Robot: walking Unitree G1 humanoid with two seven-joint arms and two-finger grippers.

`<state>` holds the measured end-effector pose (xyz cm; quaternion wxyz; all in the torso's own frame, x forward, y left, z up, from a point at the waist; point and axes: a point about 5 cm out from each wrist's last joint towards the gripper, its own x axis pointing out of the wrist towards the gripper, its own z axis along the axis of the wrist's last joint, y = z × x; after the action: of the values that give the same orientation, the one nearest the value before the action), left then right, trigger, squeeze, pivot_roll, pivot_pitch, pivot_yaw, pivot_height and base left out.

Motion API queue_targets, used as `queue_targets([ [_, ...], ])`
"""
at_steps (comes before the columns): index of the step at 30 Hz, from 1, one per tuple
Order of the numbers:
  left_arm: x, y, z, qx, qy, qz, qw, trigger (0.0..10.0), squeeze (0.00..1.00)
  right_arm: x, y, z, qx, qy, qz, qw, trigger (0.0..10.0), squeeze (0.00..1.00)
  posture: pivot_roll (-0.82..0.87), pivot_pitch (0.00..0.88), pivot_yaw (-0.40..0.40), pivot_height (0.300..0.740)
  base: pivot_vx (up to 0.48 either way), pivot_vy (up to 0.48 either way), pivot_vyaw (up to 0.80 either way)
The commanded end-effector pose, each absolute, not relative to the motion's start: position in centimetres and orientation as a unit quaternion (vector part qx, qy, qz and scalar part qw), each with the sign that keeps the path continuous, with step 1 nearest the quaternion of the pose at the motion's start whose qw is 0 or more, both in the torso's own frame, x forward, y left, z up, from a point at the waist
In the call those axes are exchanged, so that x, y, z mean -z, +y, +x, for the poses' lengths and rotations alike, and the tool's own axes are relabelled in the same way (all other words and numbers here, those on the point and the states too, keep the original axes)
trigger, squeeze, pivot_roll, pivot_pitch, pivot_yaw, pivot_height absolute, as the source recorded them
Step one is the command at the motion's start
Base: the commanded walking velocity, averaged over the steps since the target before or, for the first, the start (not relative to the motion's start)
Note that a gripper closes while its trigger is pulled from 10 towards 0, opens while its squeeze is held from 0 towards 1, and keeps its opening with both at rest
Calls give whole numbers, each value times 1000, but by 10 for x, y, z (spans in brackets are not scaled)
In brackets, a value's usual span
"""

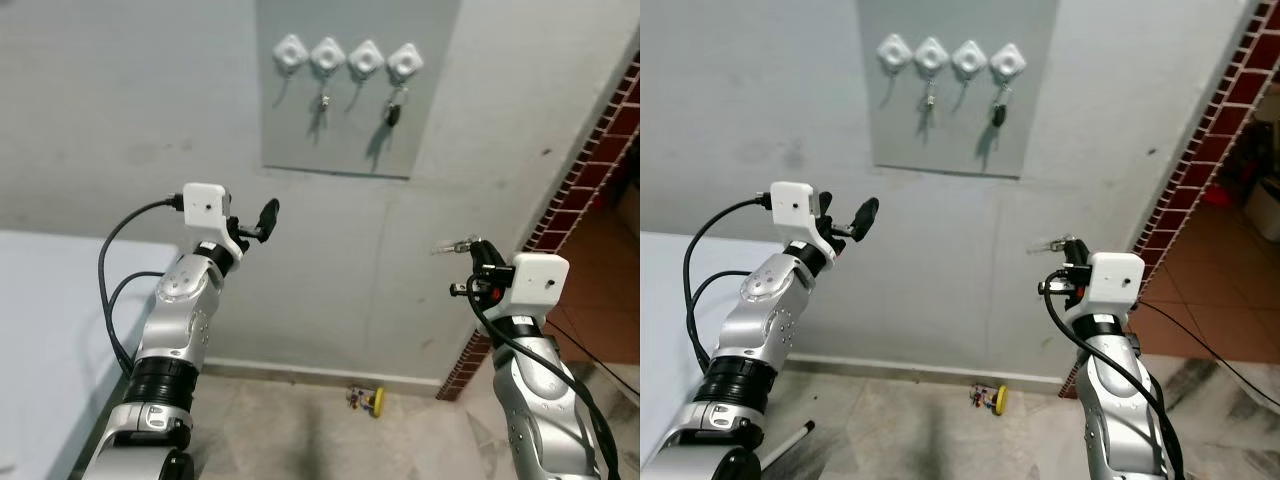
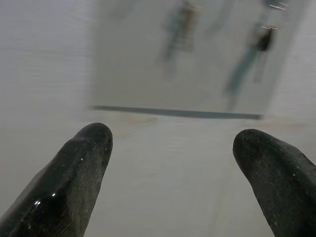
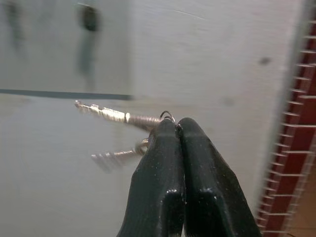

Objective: Hang keys on a hook

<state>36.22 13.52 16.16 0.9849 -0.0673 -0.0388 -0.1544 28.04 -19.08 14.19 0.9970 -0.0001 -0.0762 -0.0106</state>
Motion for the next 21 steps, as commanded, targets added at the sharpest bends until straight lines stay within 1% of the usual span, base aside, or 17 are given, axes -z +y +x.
queue_targets([
  [1, -164, 127, 362, 166, -40, -67, 983, 10000, 0, -144, -196, 281, 21, -78, -1, 997, 10000, 0, -27, 0, -22, 740, 401, 0, 0],
  [10, -163, 129, 361, 159, -39, -68, 984, 10000, 0, -144, -195, 281, 16, -75, -2, 997, 10000, 0, -20, 0, -29, 740, 388, 0, 0],
  [15, -169, 126, 359, 160, -61, -51, 984, 10000, 0, -145, -195, 282, 6, -74, -6, 997, 10000, 0, -18, 0, -31, 740, 0, 0, 0],
  [16, -173, 122, 358, 166, -76, -23, 983, 10000, 0, -146, -195, 284, 0, -75, -11, 997, 10000, 0, -19, 0, -32, 740, 0, 0, 0],
  [17, -177, 119, 357, 172, -85, -14, 981, 10000, 0, -149, -194, 285, -8, -78, -12, 997, 10000, 0, -19, 0, -32, 740, 0, 0, 0],
  [21, -188, 112, 355, 195, -106, -17, 975, 10000, 0, -155, -190, 290, -38, -84, -24, 995, 10000, 0, -20, 0, -32, 740, 0, 0, 0],
])
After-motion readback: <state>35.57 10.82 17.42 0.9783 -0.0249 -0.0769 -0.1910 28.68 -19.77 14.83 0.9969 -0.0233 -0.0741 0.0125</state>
